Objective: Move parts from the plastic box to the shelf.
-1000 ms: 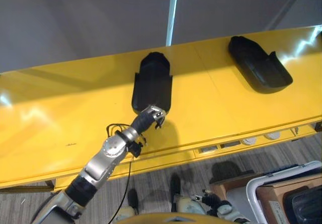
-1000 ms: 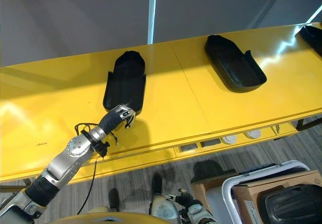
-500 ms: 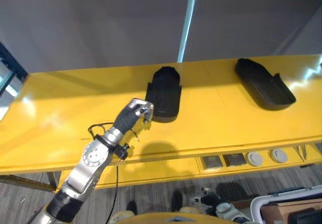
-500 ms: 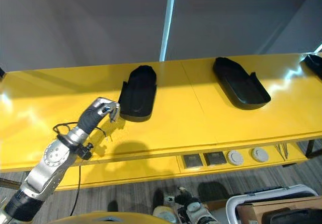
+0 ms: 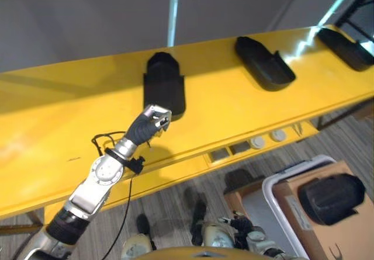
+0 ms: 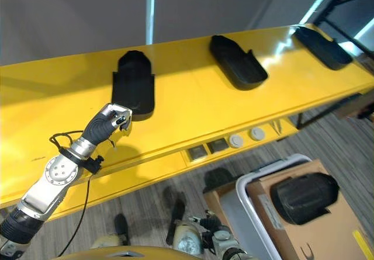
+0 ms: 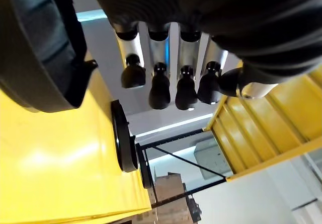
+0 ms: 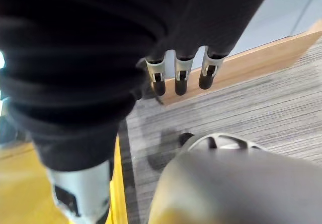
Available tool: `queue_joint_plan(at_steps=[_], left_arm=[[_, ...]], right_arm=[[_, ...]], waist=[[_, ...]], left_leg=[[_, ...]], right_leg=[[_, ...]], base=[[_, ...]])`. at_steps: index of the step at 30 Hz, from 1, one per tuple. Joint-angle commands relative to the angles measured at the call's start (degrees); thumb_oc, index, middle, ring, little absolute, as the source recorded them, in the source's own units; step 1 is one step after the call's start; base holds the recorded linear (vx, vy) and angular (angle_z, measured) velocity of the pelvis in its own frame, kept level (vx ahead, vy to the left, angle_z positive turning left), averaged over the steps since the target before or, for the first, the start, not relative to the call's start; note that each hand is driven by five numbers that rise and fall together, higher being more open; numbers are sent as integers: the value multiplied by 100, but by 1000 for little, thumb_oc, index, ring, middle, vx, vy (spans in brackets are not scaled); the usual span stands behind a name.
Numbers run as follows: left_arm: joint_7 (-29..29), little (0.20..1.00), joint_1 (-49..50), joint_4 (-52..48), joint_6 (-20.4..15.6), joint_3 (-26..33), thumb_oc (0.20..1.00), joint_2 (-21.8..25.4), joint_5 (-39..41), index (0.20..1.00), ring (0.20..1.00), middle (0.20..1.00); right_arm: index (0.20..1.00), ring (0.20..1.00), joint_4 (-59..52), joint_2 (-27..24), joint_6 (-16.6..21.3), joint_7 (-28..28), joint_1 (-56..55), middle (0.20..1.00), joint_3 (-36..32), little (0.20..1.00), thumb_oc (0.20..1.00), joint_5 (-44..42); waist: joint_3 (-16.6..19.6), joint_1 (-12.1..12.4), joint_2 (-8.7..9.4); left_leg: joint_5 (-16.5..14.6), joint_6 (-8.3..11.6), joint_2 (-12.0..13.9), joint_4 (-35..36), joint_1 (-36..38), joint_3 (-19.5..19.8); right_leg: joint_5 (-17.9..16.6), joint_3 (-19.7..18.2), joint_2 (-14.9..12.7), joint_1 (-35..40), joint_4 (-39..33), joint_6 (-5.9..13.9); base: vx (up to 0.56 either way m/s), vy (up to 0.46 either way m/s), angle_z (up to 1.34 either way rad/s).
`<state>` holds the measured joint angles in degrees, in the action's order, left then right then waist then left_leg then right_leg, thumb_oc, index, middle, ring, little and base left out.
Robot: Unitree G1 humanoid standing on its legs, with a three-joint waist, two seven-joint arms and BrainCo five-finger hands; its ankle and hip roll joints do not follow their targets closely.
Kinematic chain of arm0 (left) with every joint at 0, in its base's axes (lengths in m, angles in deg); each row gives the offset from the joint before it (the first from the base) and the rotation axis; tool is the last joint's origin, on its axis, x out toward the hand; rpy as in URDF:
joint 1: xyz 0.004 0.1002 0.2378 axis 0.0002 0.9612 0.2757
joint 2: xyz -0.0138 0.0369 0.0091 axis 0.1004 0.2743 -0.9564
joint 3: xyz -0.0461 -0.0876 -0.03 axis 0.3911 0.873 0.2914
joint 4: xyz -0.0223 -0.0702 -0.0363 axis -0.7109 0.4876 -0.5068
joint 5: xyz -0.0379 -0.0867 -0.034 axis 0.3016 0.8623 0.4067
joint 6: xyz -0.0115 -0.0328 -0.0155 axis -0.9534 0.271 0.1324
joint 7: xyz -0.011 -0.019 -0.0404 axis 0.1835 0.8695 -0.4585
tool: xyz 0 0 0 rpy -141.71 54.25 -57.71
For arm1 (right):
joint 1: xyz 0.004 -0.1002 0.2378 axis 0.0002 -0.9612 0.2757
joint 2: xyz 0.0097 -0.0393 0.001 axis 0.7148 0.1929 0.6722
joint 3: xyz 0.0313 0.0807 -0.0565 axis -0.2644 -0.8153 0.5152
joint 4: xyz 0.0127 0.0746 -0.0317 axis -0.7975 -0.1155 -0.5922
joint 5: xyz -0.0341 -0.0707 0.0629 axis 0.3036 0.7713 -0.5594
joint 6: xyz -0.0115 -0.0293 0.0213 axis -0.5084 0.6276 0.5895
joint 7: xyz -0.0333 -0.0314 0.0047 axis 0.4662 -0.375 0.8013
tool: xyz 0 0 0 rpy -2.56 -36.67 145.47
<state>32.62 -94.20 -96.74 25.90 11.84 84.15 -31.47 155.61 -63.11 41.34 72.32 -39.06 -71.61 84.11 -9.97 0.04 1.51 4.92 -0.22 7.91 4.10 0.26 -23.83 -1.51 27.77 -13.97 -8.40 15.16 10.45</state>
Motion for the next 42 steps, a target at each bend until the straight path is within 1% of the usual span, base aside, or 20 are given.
queue_joint_plan(at_steps=[1,2,4,5,6,13,14,15,16,17,18,19,21,24,25,29,31,35,36,42], left_arm=[[95,200,-88,-567,-404,169,200,34,-106,200,200,200],[91,200,-110,-515,-389,140,200,3,-98,200,200,200],[82,200,-31,-461,-381,124,200,-61,-80,200,200,200],[63,200,11,-441,-377,137,200,-77,-80,200,200,200],[74,200,114,-271,-391,144,200,-137,-103,200,200,200],[-34,200,217,572,-254,56,200,-325,-159,200,200,200],[-79,200,220,909,-171,17,200,-330,-231,200,200,200],[-76,200,196,946,-192,6,200,-345,-237,200,200,200],[-91,558,225,1183,-117,-30,558,-342,-303,558,558,558],[-139,875,288,1401,-60,-67,875,-316,-471,875,875,875],[-95,1000,340,1622,-18,-84,1000,-305,-637,1000,1000,1000],[-56,1000,451,1940,20,-143,1000,-323,-815,1000,1000,1000],[-65,1000,609,2548,89,-208,1000,-360,-1076,1000,1000,1000],[-104,1000,913,3437,224,-170,1000,-608,-1093,1000,1000,1000],[-104,1000,913,3437,224,-170,1000,-608,-1093,1000,1000,1000],[120,1000,1000,5051,385,-305,1000,-984,-1628,1000,1000,1000],[362,1000,951,6562,491,-89,1000,-1433,-1650,1000,1000,1000],[544,1000,853,7792,559,134,1000,-1790,-1647,1000,1000,1000],[600,1000,910,8212,589,256,1000,-1880,-1778,1000,1000,1000],[568,1000,1060,8553,583,498,1000,-1983,-1757,1000,1000,1000]], right_arm=[[1000,1000,38,32,-18,-198,-184,1000,106,1000,1000,-93],[1000,1000,45,31,-21,-198,-196,1000,92,1000,1000,-76],[1000,1000,48,25,-16,-187,-274,1000,71,1000,1000,-35],[1000,1000,53,25,-10,-172,-319,1000,66,1000,1000,-22],[1000,1000,95,22,10,-162,-416,1000,98,1000,1000,-40],[1000,1000,147,-89,20,-36,-661,1000,261,1000,1000,57],[1000,1000,146,-184,14,-2,-675,1000,315,1000,1000,118],[1000,1000,140,-190,10,-1,-673,1000,311,1000,1000,120],[1000,1000,149,-259,-15,16,-642,1000,348,1000,1000,171],[1000,1000,126,-307,-26,45,-639,1000,401,1000,1000,240],[1000,1000,109,-332,-26,35,-639,1000,457,1000,1000,321],[1000,1000,59,-354,-12,12,-654,1000,532,1000,1000,431],[1000,1000,-79,-386,15,-29,-671,1000,541,1000,1000,473],[1000,1000,-327,-426,65,-11,-642,1000,592,1000,1000,549],[1000,1000,-327,-426,65,-11,-642,1000,592,1000,1000,549],[1000,1000,-1281,-562,165,-197,-714,1000,604,1000,1000,772],[1000,1000,-2598,-724,260,-172,-795,1000,816,1000,1000,1131],[1000,1000,-3956,-981,495,-139,-862,1000,855,1000,1000,1214],[1000,1000,-4940,-1331,735,-148,-906,1000,829,1000,1000,1413],[1000,1000,-6706,-2006,1056,-362,-902,1000,476,1000,1000,1990]], waist=[[180,113,106],[206,136,138],[301,140,202],[323,120,209],[383,25,194],[299,-361,-80],[175,-367,-84],[167,-366,-96],[97,-293,-104],[34,-190,-64],[20,-85,-9],[-3,-9,50],[-46,-2,55],[31,-137,-116],[31,-137,-116],[30,-335,-176],[-15,-498,-150],[-52,-610,-131],[-69,-637,-135],[-75,-589,-131]], left_leg=[[-762,151,33,90,133,475],[-749,163,54,83,170,265],[-712,205,74,69,232,-15],[-665,236,121,61,238,-136],[-554,358,262,43,269,-294],[-237,690,617,-102,415,-502],[-282,759,653,-673,258,-211],[-329,781,698,-778,212,-192],[-240,814,627,-1073,82,315],[-272,682,418,-1101,-93,763],[-467,598,161,-1146,-292,1380],[-669,570,-13,-1079,-411,1904],[-697,551,-165,-964,-511,2378],[-715,451,-178,-275,-43,2285],[-715,451,-178,-275,-43,2285],[-709,343,-311,58,271,2123],[-789,254,-412,90,354,1948],[-883,173,-479,90,417,1693],[-944,122,-523,90,457,1604],[-1005,44,-564,77,462,1599]], right_leg=[[-262,280,-561,855,-699,173],[-453,428,-717,959,-698,274],[-434,612,-643,1200,-1061,297],[-345,646,-531,1215,-1220,273],[-199,508,-197,1250,-1685,189],[211,16,430,1287,-1989,-145],[365,-184,553,1310,-2000,-281],[383,-184,576,1312,-1998,-302],[458,-356,654,1315,-2012,-348],[413,-439,660,1236,-2016,-404],[428,-674,675,1195,-2016,-398],[423,-928,687,1179,-2016,-384],[392,-1296,713,1159,-2016,-349],[309,-1698,839,1014,-2016,-310],[309,-1698,839,1014,-2016,-310],[200,-2078,816,885,-2016,-243],[108,-2288,785,782,-2016,-174],[26,-2512,747,655,-2016,-107],[-3,-2599,727,600,-2016,-71],[-34,-2627,704,543,-2016,-23]], base=[[-53,-158,-137],[-86,-200,-112],[0,-190,-162],[7,-366,-219],[3,-416,-151],[6,-268,-56],[17,-202,-33],[37,-181,-52],[-29,-65,-73],[2,-71,-71],[23,-50,-107],[109,-15,-149],[87,35,-165],[12,114,-130],[-2,199,-165],[19,206,-60],[-5,176,-18],[-9,156,-45],[17,176,-58],[22,82,-12]])
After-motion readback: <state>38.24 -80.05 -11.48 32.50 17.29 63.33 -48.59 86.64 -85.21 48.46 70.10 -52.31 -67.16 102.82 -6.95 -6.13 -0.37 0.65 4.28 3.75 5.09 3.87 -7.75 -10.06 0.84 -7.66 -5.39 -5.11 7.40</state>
